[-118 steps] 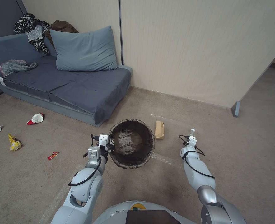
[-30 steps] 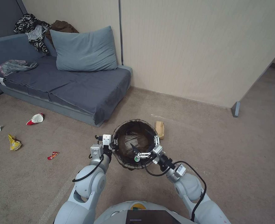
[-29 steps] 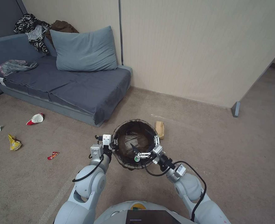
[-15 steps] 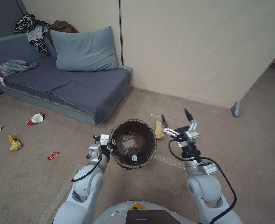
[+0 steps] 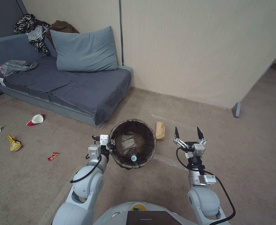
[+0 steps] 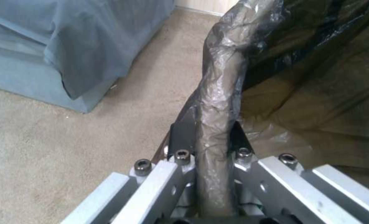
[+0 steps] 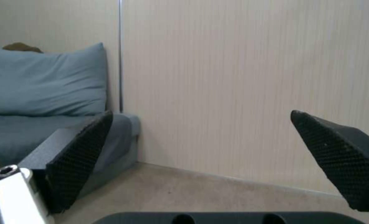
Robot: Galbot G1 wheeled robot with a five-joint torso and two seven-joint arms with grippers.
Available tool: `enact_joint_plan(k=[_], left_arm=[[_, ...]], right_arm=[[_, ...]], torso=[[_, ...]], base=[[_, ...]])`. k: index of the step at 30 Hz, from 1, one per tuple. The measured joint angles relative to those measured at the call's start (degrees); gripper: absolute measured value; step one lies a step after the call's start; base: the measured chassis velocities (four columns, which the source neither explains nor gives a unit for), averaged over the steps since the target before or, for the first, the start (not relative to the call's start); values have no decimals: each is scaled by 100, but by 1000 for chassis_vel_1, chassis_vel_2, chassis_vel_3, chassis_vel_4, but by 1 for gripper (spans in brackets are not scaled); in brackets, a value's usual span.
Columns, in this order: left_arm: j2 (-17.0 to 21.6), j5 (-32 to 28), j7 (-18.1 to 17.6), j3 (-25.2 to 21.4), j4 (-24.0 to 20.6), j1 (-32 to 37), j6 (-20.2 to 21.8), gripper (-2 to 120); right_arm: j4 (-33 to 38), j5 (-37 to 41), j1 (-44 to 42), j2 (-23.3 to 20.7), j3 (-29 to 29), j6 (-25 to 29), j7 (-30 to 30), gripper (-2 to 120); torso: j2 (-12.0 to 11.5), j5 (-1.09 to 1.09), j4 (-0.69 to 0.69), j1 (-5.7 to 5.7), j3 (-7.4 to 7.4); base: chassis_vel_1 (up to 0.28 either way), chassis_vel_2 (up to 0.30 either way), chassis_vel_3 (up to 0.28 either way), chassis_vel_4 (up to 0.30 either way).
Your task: Pick up the trash bin, then pick up the garbage from the floor and place it into the trash bin.
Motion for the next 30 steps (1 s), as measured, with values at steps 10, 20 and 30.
enact_joint_plan(k=[10, 20, 30], left_arm=[[1, 3, 0, -3, -32, 7, -3, 3], [-2, 11, 1, -5, -51, 17, -6, 3], [-16, 30, 7, 5, -63, 37, -16, 3]], right_arm=[[-329, -67, 3, 46, 82, 182, -31, 96], [-409, -64, 67, 42, 72, 181, -81, 96], [-473, -44, 97, 36, 90, 218, -182, 99]], torso=[[0, -1, 1, 0, 0], [0, -1, 0, 0, 0], [0, -1, 0, 0, 0]], base=[[0, 0, 0, 0], [-51, 47, 45, -57], [-169, 186, 174, -163]])
